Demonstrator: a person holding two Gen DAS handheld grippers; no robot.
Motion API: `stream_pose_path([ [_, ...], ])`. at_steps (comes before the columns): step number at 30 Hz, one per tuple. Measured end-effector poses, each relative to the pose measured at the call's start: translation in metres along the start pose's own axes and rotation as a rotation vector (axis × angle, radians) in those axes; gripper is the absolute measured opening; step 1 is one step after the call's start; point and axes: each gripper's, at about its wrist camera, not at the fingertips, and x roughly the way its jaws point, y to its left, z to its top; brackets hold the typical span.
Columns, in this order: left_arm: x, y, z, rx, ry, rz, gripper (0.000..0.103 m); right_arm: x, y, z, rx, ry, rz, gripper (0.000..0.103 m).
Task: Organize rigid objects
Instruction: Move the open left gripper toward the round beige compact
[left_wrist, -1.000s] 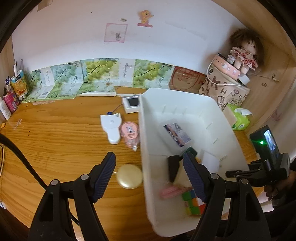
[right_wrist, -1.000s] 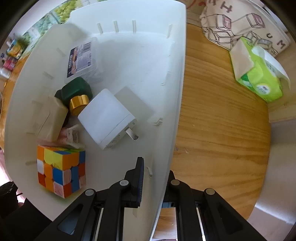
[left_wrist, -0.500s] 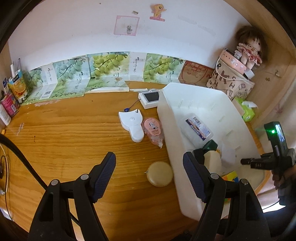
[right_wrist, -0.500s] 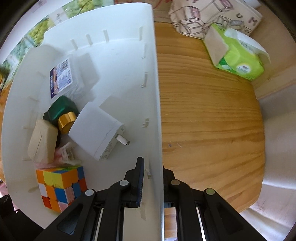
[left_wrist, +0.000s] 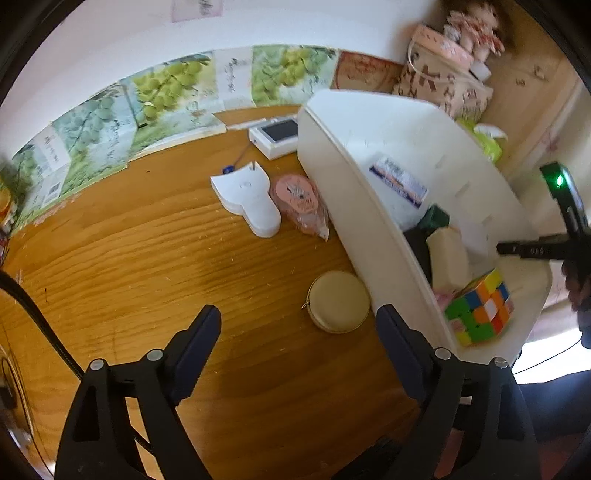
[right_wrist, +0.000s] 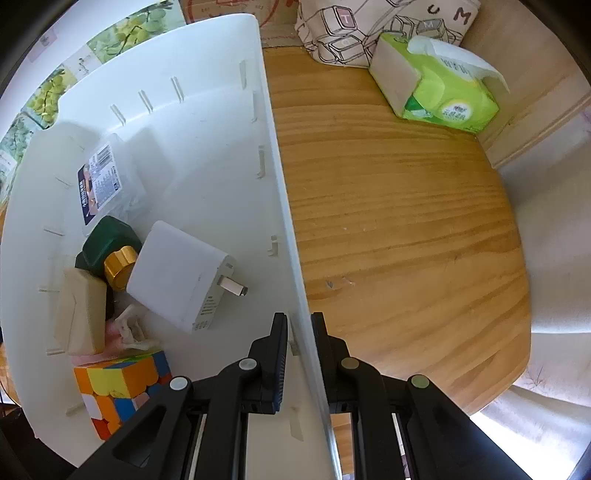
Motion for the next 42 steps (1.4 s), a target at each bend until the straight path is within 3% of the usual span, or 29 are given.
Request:
stream_pose_path([
  [4, 0.013, -0.008, 0.0, 0.104, 0.014, 0.047, 0.088, 0.005, -0.004, 0.0, 0.016, 0.007, 0.002, 0.013],
  [11, 0.039, -0.024, 0.001, 0.253, 0.065, 0.006, 0.088, 0.014, -0.009, 0.0, 0.043, 0.018, 0.003, 0.013],
  [19, 0.059, -0.015, 0.001, 0.265, 0.063, -0.086, 0.088, 0.023, -0.011, 0.001, 0.066, 0.041, 0.004, 0.013],
  [25, 0.07, -0.016, 0.001, 0.307, 0.065, -0.108, 0.088, 0.03, -0.012, 0.002, 0.08, 0.054, 0.007, 0.013],
  [37, 0.077, -0.018, 0.004, 0.38, -0.019, -0.123, 0.088, 0.032, -0.01, 0.008, 0.082, 0.076, -0.006, 0.013],
  [42, 0.074, -0.018, 0.001, 0.391, -0.048, -0.136, 0.081, 0.032, -0.007, 0.01, 0.085, 0.08, -0.013, 0.014],
])
